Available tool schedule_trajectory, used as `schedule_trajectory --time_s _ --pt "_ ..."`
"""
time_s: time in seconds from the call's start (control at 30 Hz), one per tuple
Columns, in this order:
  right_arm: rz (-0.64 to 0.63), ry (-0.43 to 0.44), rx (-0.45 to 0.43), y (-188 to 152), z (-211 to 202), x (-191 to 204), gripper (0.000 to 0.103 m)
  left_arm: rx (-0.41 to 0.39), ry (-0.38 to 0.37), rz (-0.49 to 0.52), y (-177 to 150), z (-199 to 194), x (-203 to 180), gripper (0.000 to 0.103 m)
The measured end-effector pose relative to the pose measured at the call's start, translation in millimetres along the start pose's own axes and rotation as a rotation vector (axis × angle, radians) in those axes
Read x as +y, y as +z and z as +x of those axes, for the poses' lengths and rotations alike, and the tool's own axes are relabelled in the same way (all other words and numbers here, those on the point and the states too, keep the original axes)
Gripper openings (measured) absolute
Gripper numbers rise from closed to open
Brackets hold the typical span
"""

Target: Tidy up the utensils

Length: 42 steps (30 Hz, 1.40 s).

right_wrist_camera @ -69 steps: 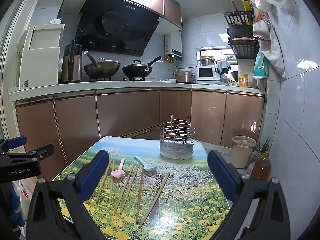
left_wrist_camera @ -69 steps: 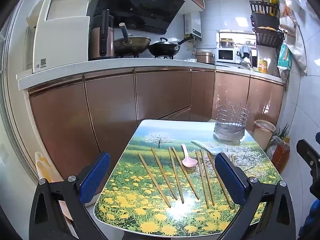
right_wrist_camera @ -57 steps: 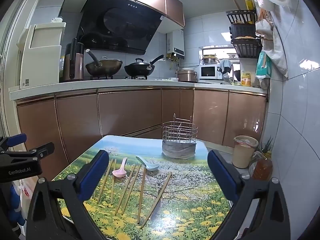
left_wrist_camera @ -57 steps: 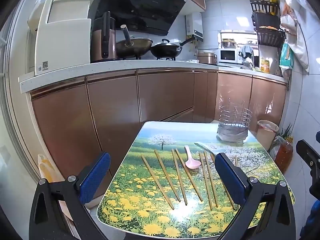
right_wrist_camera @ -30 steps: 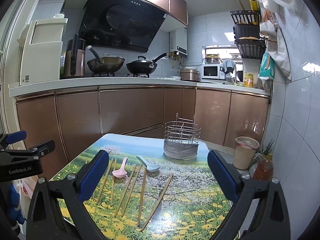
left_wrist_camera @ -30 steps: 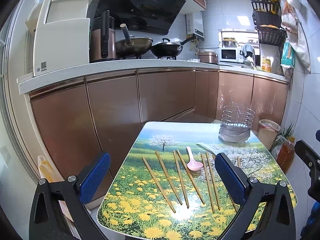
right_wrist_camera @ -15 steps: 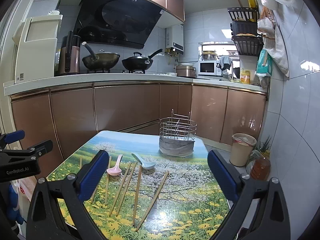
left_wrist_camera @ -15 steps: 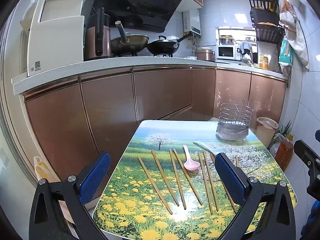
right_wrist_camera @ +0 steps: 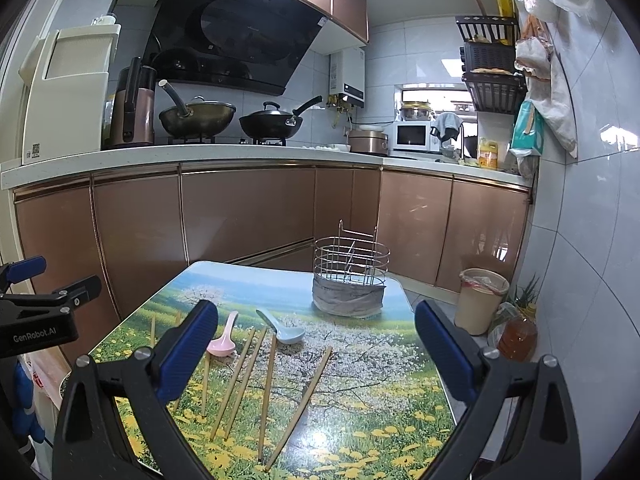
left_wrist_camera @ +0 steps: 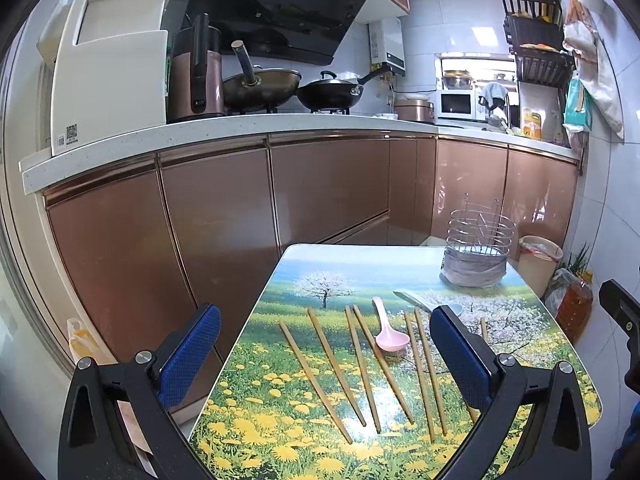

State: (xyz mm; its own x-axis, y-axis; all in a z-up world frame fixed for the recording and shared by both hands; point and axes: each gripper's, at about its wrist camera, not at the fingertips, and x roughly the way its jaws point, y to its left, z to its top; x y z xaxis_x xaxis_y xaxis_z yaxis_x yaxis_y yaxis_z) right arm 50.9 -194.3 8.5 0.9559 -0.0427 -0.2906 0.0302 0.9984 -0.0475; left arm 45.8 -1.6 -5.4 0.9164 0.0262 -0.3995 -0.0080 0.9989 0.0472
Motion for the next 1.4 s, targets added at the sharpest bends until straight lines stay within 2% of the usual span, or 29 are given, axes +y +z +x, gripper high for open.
schedule_trajectory --time_s 0.33,0.73,0.97,1.1,1.27,1.33,1.4 --pt "0.003 0.006 0.023 1 16 -2 0.1 0.027 -0.007 0.008 1 18 -1 0.103" --pt "0.039 -0.002 0.103 -2 45 -8 0.1 0.09 -0.024 0.027 -3 48 -7 0.103" --pt "0.056 0.006 0.146 23 56 -22 0.1 0.099 -0.015 0.01 33 59 24 0.103" --pt "0.07 -0.009 0.188 39 67 -31 0.099 0.146 0.021 -0.01 52 80 51 0.103" --pt "0.048 -0.008 0.24 49 86 -40 0.098 0.228 0.01 -0.031 56 107 67 0.102" --pt "0.05 0.008 0.264 49 94 -42 0.098 0.274 -0.005 -0.035 52 120 68 0.099" --pt "0.064 0.031 0.295 48 103 -45 0.097 0.326 -0.036 -0.039 48 134 65 0.091"
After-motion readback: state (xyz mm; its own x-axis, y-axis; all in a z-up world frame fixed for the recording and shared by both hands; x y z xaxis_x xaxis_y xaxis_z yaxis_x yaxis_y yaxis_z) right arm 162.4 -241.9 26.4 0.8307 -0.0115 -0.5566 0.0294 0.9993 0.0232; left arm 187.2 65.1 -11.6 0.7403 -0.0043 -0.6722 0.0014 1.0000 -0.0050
